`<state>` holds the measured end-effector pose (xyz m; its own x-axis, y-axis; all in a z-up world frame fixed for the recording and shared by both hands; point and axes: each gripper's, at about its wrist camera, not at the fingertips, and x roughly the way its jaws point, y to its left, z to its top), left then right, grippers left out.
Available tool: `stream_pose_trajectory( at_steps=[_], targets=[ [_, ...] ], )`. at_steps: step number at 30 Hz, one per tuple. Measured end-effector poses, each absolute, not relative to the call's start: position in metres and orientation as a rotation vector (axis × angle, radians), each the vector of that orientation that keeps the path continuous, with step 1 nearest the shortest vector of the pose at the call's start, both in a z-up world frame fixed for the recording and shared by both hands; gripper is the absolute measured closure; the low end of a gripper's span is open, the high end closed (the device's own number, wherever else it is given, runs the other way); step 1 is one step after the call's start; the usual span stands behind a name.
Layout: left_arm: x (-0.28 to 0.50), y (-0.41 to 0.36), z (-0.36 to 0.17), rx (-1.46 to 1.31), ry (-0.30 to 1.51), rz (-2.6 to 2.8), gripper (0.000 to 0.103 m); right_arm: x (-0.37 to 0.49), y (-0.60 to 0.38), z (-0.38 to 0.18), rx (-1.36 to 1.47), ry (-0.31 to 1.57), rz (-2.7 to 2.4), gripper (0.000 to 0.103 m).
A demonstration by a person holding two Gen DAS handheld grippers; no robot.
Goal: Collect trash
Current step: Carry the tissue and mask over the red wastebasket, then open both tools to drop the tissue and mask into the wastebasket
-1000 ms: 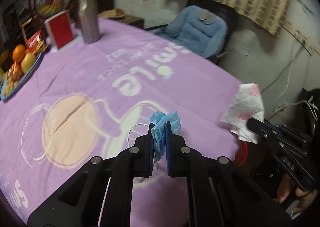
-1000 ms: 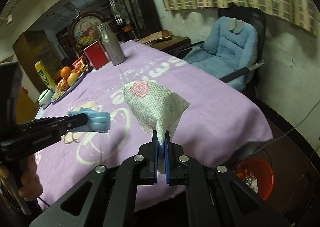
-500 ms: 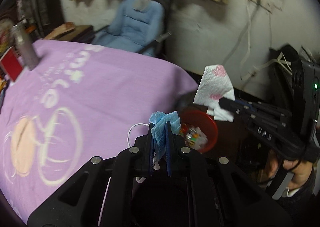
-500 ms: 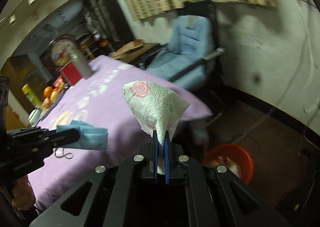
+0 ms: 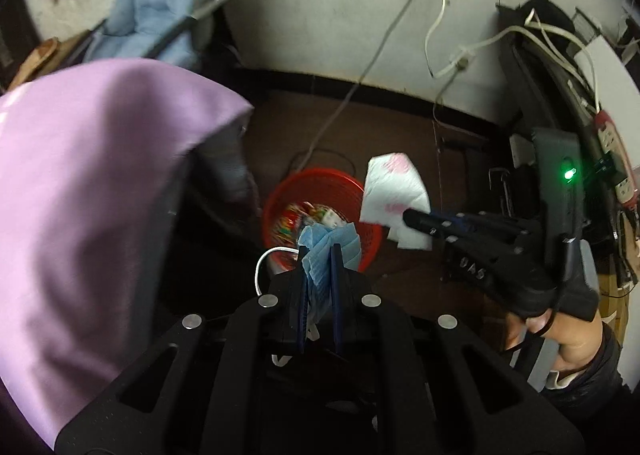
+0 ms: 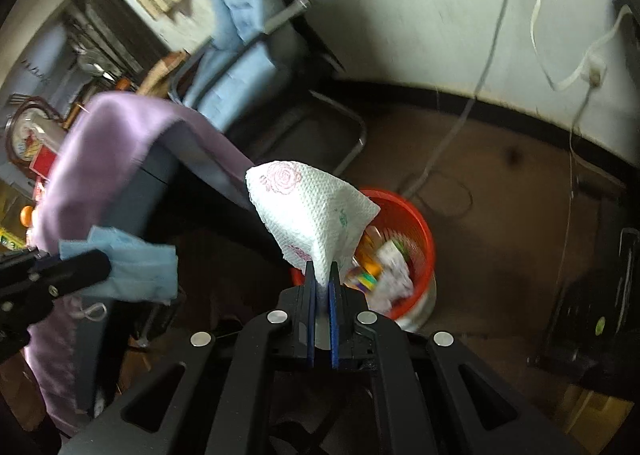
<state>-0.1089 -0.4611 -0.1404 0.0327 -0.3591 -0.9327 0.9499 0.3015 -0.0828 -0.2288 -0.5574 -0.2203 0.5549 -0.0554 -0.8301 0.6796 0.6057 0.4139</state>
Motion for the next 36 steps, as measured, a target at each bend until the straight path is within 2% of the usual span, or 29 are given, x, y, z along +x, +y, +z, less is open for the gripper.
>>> stream_pose_trajectory(
  at_steps=[9,14,19,28,29,31,33,36],
  targets=[
    [-0.089,-0.514,-0.25,0.726,1.339,-1.098,0.092,-0.213,-0.572,-0.323,0.947,1.003,-0.49,0.097],
    [-0.085,-0.532,-0.295,0.732,1.427,-1.059,0.092,-0.214,-0.575,-0.366,1.041,1.008,-0.52,0.096],
    [-0.086,-0.539,-0.325,0.734,1.486,-1.047,0.092,-0.212,-0.578,-0.385,1.057,1.045,-0.524,0.095],
    [-0.084,-0.541,-0.348,0.764,1.511,-1.007,0.09,-0.21,-0.586,-0.393,1.029,1.037,-0.568,0.094],
    [-0.083,-0.542,-0.35,0.768,1.508,-1.003,0.087,-0.208,-0.588,-0.394,1.03,1.033,-0.572,0.089],
    [-0.082,-0.543,-0.349,0.76,1.511,-1.0,0.079,-0.208,-0.592,-0.396,1.049,1.012,-0.584,0.054],
    [-0.081,-0.544,-0.344,0.749,1.497,-1.01,0.072,-0.213,-0.596,-0.395,1.075,0.976,-0.607,0.048],
    [-0.079,-0.542,-0.337,0.73,1.491,-1.008,0.059,-0.218,-0.6,-0.389,1.08,0.96,-0.603,0.048]
  ],
)
